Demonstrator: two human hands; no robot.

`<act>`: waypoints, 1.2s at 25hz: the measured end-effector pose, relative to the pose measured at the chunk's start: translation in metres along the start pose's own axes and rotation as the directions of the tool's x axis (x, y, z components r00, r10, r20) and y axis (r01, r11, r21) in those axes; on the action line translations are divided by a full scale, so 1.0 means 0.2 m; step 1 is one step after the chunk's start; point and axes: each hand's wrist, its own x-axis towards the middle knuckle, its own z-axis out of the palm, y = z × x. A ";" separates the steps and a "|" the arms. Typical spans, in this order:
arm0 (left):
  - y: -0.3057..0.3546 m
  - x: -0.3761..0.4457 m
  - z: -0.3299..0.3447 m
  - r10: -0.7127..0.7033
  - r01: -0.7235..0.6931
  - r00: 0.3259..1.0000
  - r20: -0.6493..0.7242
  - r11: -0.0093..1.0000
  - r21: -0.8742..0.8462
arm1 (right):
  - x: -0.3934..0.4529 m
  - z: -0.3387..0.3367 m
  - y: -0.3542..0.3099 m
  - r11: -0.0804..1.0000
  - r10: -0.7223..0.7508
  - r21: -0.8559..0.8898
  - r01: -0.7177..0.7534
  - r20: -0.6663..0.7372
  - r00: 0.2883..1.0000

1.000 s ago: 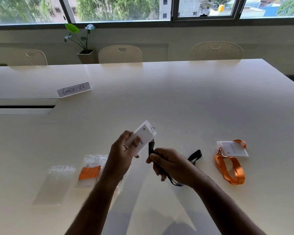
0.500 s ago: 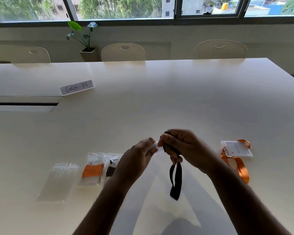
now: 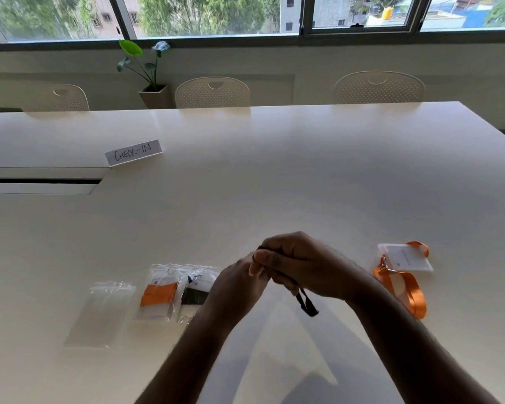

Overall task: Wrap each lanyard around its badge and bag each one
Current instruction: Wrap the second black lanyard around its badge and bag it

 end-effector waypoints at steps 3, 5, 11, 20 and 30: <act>0.01 0.00 0.01 0.116 -0.116 0.993 0.033 0.993 -0.005 | 0.03 -0.07 0.03 1.000 0.007 0.011 -0.006 -0.128 0.992; 0.01 0.00 0.01 0.153 -0.151 0.984 0.089 0.988 -0.026 | 0.03 -0.13 0.05 1.000 0.009 -0.013 -0.011 -0.158 0.987; 0.04 0.00 -0.07 0.245 -0.221 0.958 0.150 0.962 -0.161 | 0.03 -0.29 0.16 0.998 0.068 0.006 -0.068 -0.238 0.969; 0.09 0.02 -0.26 0.137 -0.123 0.991 -0.005 0.869 -0.479 | 0.00 -0.28 0.35 0.983 0.150 0.129 -0.128 -0.183 0.972; 0.04 0.03 -0.20 -0.110 0.033 0.989 -0.099 0.815 -0.579 | -0.04 -0.08 0.51 0.948 0.134 0.297 -0.116 -0.043 0.990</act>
